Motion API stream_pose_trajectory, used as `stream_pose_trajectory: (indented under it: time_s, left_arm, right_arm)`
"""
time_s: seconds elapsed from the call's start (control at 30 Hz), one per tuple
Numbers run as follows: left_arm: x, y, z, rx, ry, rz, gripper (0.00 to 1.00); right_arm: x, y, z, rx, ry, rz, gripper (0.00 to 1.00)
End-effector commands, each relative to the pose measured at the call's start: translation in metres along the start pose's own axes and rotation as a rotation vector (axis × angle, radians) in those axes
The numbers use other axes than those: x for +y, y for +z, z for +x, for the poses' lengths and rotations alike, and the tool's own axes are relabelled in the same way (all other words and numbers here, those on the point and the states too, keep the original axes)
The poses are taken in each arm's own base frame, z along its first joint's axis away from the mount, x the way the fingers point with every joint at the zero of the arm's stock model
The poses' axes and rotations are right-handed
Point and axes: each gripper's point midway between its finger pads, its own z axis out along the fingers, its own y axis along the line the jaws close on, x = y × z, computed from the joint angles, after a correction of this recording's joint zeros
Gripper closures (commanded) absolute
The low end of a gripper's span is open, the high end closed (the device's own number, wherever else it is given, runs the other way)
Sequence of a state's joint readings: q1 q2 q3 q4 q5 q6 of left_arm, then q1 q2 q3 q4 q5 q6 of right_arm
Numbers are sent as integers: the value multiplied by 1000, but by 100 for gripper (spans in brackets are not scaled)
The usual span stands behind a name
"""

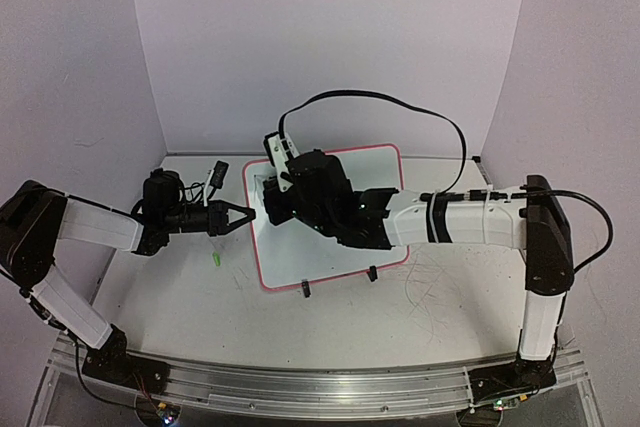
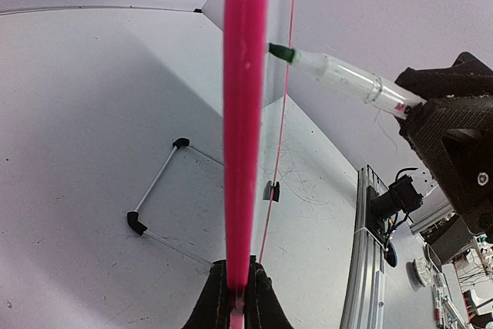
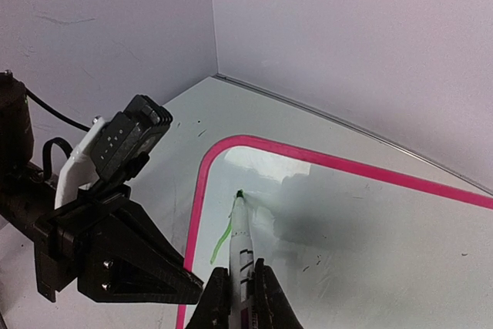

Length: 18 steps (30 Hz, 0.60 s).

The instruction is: Write a sentence on the whiteboard

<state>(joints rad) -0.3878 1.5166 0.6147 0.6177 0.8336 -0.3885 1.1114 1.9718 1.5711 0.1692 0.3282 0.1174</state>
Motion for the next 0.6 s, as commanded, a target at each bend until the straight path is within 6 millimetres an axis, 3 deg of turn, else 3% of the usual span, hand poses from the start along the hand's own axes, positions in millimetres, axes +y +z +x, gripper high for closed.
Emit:
stream_pose_trajectory:
  time_s: [0.0,0.3,0.57]
  left_arm:
    - [-5,-5,-17,-48,57,-21,100]
    - [-4,-5,-17,-47,57,-24,100]
    - [-4,-5,-16,-45,57,-24,100]
  right_arm:
    - [-15,5,-10,-24,41,79,100]
    - [-27,-2,-10,-22,50,132,100]
    - [-25,-6,-1,0,68,102,100]
